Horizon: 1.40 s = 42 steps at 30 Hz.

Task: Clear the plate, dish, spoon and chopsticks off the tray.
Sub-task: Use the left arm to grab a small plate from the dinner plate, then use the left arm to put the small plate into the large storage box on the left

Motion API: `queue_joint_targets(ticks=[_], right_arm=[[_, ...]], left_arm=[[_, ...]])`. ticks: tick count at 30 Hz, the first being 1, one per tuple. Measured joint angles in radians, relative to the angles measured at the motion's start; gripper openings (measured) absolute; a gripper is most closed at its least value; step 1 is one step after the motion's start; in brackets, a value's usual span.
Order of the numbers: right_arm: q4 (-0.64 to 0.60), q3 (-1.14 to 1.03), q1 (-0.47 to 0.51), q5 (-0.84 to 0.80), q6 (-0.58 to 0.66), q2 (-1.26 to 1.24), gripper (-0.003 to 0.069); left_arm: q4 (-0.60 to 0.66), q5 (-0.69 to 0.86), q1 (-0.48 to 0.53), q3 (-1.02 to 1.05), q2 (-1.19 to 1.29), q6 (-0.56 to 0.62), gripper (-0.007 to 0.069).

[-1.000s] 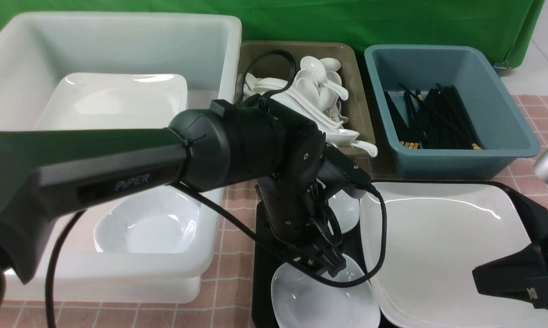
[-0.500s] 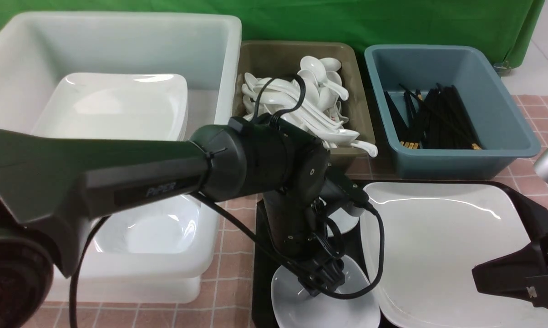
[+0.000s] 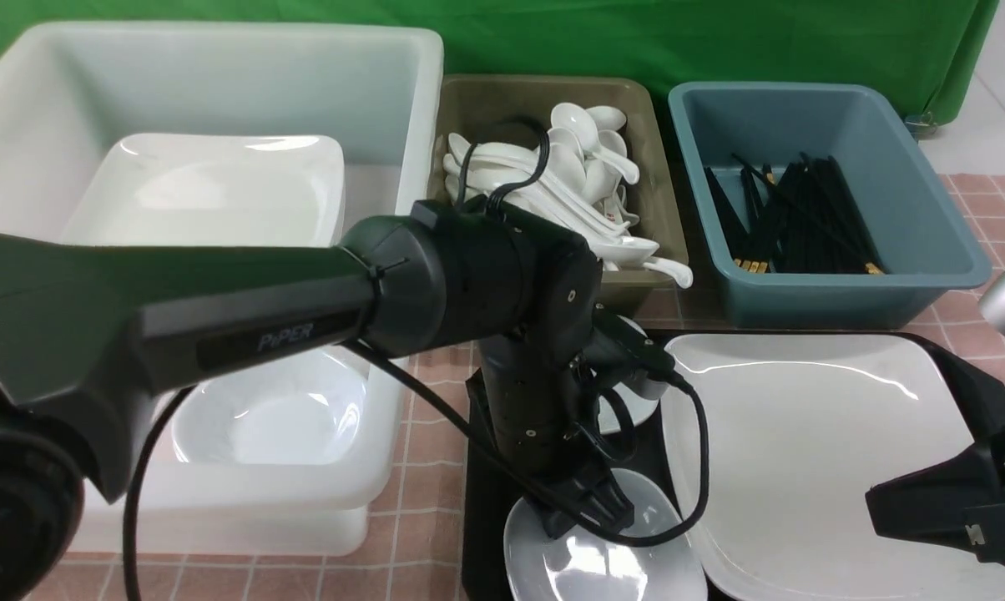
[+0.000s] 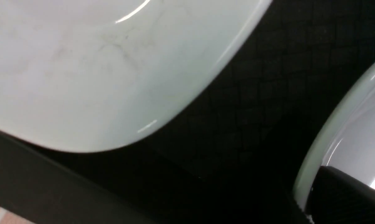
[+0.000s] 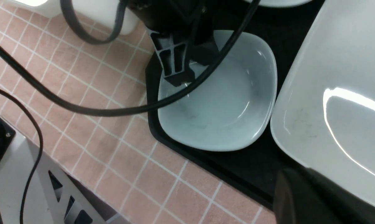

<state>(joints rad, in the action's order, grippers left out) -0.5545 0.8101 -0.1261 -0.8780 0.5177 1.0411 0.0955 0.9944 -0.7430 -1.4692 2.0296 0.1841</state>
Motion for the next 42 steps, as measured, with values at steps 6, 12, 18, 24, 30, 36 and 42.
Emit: queue_joint_targets(ticks=[6,12,18,24,30,36,42], right_arm=[[-0.001,0.004,0.000,-0.009,0.000,0.000,0.0030],[-0.008,0.102,0.000,-0.092,0.000,0.000,0.0030],[-0.110,0.219,-0.023,-0.122,0.087,0.000,0.0030],[-0.168,0.327,-0.219,-0.060,0.138,0.016,0.0030],[-0.016,0.391,-0.419,0.013,0.000,0.090,0.0030],[0.057,0.411,-0.524,0.019,-0.048,0.179,0.0030],[0.067,0.411,-0.553,0.020,-0.088,0.215,0.0030]], left_arm=[[0.019,0.076,0.000,-0.055,-0.080,0.000,0.0028],[0.085,0.086,0.001,-0.104,-0.208,-0.001,0.0015],[0.100,0.164,0.090,-0.148,-0.351,-0.025,0.0015],[0.149,0.213,0.387,-0.141,-0.513,-0.038,0.0015],[0.242,0.136,0.714,0.031,-0.606,-0.035,0.0015],[0.271,-0.030,0.841,0.275,-0.591,-0.031,0.0015],[0.310,-0.122,0.842,0.406,-0.545,0.041,0.0024]])
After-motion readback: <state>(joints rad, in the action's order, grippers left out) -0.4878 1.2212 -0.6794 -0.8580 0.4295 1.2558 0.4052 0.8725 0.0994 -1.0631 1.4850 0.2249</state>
